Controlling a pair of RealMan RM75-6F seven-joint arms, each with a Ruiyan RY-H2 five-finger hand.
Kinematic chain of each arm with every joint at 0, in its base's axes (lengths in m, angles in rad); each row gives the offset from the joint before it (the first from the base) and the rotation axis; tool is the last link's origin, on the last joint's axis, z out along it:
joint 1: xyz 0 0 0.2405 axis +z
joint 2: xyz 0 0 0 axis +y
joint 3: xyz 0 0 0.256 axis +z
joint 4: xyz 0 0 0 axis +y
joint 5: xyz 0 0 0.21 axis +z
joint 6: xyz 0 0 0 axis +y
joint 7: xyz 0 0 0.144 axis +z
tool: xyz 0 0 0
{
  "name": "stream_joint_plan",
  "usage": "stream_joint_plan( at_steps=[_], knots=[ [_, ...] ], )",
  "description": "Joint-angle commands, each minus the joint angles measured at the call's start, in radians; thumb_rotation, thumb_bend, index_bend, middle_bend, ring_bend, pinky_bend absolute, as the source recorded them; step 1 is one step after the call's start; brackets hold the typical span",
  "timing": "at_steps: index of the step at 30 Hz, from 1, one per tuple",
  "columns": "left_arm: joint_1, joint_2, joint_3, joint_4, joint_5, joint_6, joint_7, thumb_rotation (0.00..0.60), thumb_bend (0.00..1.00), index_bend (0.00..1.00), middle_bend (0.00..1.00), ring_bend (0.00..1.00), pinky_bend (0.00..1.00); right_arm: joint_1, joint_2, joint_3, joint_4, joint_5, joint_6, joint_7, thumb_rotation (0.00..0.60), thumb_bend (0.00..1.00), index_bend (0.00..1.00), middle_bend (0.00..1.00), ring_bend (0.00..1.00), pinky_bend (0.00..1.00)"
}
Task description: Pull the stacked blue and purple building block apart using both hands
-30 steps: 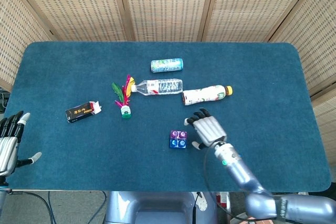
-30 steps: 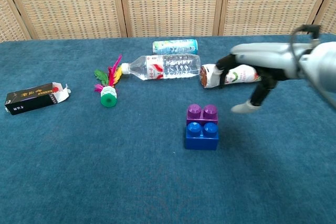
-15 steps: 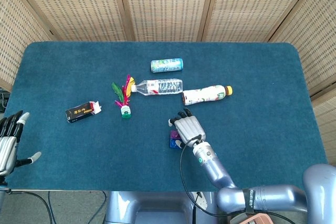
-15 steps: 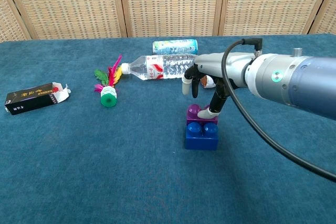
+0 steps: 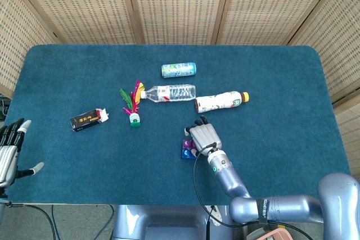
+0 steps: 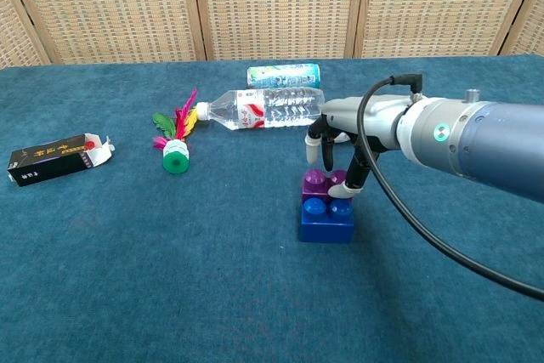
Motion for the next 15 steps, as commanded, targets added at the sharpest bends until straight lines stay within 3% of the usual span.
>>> stream_joint_plan(
  at_steps=[1, 9, 15],
  knots=[
    [-0.002, 0.0, -0.001, 0.001, -0.004, -0.002, 0.0, 0.6, 0.05, 0.0, 0.0, 0.0, 0.0, 0.003, -0.003, -0.003, 0.012, 0.005, -0.009, 0.011, 0.6, 0.29, 0.4, 0.46, 0.18, 0.04],
    [-0.008, -0.004, -0.001, 0.003, -0.015, -0.015, 0.006, 0.6, 0.05, 0.0, 0.0, 0.0, 0.0, 0.018, 0.008, -0.016, 0.025, 0.018, -0.021, 0.008, 0.6, 0.36, 0.57, 0.64, 0.27, 0.05],
    [-0.012, -0.006, -0.003, 0.006, -0.022, -0.021, 0.009, 0.6, 0.05, 0.0, 0.0, 0.0, 0.0, 0.001, 0.017, -0.001, 0.02, -0.057, -0.01, 0.078, 0.6, 0.39, 0.59, 0.66, 0.27, 0.06]
  ],
)
